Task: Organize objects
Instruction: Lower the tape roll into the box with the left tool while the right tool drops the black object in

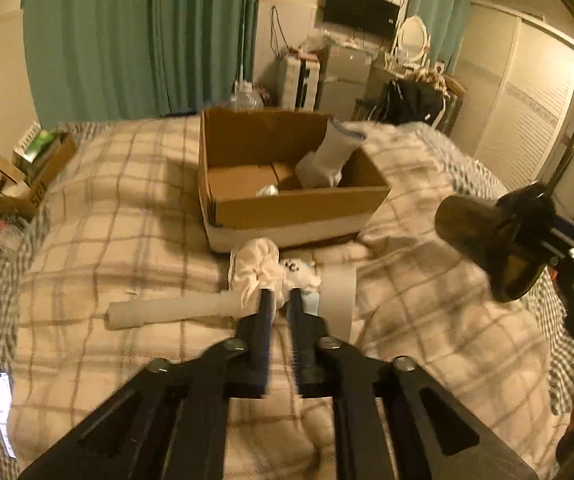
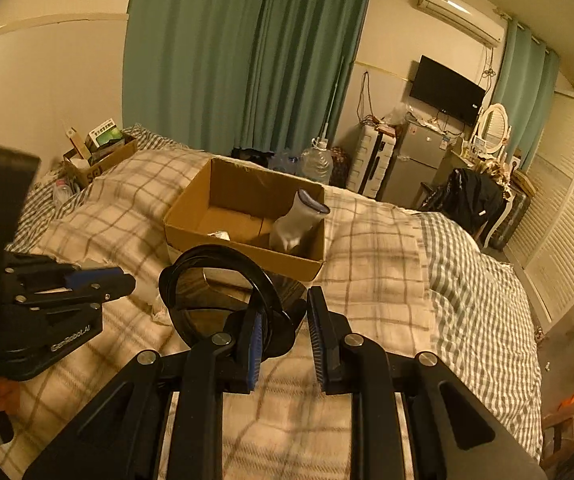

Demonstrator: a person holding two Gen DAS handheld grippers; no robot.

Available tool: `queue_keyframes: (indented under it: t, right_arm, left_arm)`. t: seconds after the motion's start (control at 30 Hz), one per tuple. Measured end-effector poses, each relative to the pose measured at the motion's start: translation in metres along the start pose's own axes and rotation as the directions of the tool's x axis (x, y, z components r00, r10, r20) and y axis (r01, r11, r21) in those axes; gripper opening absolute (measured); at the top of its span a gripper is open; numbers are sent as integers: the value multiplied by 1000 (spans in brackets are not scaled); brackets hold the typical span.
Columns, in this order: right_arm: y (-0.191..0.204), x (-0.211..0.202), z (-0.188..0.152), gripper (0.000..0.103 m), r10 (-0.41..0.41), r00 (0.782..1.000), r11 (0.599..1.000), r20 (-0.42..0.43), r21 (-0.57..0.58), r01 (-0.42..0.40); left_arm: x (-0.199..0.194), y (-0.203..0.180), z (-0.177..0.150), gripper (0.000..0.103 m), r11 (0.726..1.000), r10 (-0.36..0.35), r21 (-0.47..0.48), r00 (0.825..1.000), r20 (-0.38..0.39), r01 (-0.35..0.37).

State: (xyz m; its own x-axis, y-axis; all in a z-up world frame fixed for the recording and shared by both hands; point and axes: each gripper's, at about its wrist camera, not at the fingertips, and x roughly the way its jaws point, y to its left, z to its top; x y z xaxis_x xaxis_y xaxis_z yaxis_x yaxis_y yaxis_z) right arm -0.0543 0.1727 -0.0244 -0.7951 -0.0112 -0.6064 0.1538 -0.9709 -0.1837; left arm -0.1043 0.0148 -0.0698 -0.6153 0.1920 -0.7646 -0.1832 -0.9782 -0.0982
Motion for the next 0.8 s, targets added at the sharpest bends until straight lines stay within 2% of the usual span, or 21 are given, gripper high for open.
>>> queue_keyframes:
  t: [0.13, 0.23, 0.33, 0.37, 0.4, 0.63, 0.7, 0.77, 0.8]
  right_arm:
    - [-4, 24, -7, 20, 9, 999, 1000, -46, 4, -9]
    - [-9, 40, -13, 20, 12, 997, 1000, -75, 6, -11]
    - [-18, 56, -14, 20, -1, 995, 1000, -100, 8, 1]
    - [-21, 60, -14, 20, -4, 994, 1000, -105, 8, 5]
    - [-25, 64, -14, 20, -9, 994, 1000, -110, 8, 10]
    - [-45, 91, -13, 20, -14, 990, 1000, -137, 18, 16]
    - [-48, 97, -17, 20, -1, 989, 1000, -145, 29, 5]
    - [-50, 103, -21, 20, 6, 988, 999, -157, 33, -1]
    - [-50, 105, -22, 20, 9, 987, 999, -161, 35, -4]
  left_arm:
    - [19, 3, -6, 5, 999, -25, -26, 999, -48, 23]
    - [33, -1, -8, 9, 999, -35, -18, 996, -87, 33]
    - [50, -11, -4, 28, 999, -30, 11, 992, -120, 32]
    - [56, -15, -3, 41, 999, -33, 13, 991, -128, 35]
    - [62, -18, -1, 49, 999, -37, 14, 991, -130, 39]
    - [121, -33, 13, 49, 1000, -14, 1, 981, -192, 14]
    - [136, -36, 13, 38, 1000, 22, 21, 978, -206, -18]
    - [139, -39, 14, 32, 998, 47, 42, 980, -191, -39]
    - [138, -39, 14, 22, 998, 51, 51, 981, -187, -42]
